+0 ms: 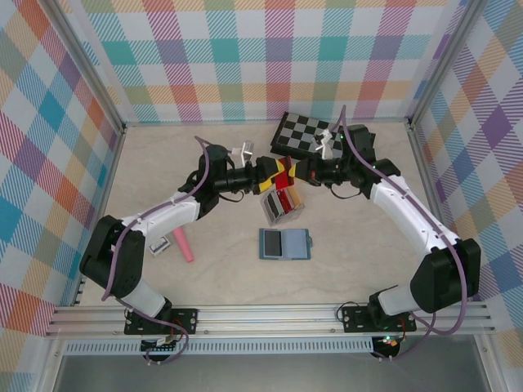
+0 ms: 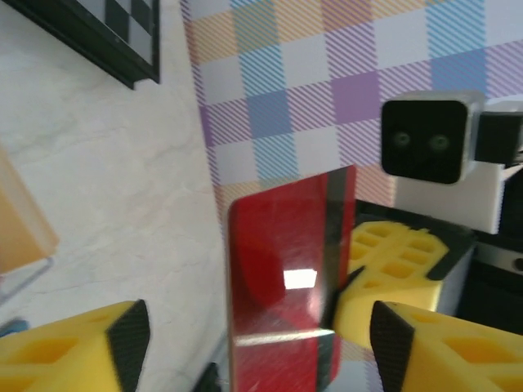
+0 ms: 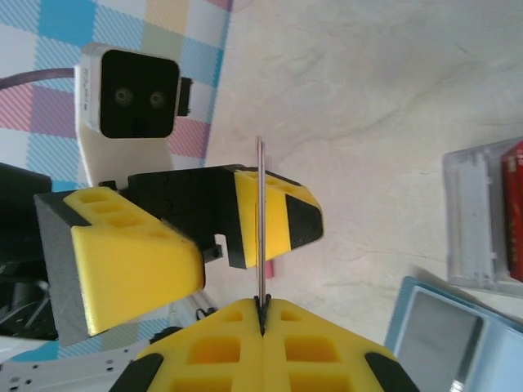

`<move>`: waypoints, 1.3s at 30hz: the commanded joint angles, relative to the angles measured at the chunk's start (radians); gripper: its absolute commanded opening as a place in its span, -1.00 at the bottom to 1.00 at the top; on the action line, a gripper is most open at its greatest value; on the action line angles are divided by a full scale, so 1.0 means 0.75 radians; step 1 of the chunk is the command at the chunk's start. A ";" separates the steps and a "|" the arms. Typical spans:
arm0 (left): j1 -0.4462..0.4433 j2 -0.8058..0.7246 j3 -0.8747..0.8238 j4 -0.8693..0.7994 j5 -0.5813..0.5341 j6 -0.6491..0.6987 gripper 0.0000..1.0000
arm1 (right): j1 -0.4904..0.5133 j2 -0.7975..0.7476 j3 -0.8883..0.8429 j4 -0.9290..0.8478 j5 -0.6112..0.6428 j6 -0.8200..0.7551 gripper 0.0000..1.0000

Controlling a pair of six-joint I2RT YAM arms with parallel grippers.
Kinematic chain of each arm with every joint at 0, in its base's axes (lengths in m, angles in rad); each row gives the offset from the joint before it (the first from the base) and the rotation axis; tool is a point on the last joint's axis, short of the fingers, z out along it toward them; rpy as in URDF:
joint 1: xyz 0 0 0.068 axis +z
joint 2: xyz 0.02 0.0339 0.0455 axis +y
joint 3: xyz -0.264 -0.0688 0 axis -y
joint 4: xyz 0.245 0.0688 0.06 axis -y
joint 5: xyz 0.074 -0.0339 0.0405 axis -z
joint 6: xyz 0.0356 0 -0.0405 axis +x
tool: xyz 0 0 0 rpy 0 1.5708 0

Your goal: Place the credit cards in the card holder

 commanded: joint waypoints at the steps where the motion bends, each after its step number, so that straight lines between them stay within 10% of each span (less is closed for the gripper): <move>1: 0.013 0.004 -0.020 0.164 0.092 -0.064 0.17 | -0.005 0.020 -0.017 0.083 -0.101 0.031 -0.95; 17: 0.017 -0.032 -0.021 0.149 0.062 -0.059 -1.00 | -0.031 0.049 -0.034 0.111 -0.110 0.062 -0.74; 26: 0.014 -0.007 -0.032 0.269 0.101 -0.139 -1.00 | -0.031 0.128 -0.009 0.196 -0.207 0.133 -0.42; 39: 0.015 0.004 -0.036 0.411 0.135 -0.228 -0.70 | -0.038 0.115 -0.019 0.112 0.016 0.148 -0.59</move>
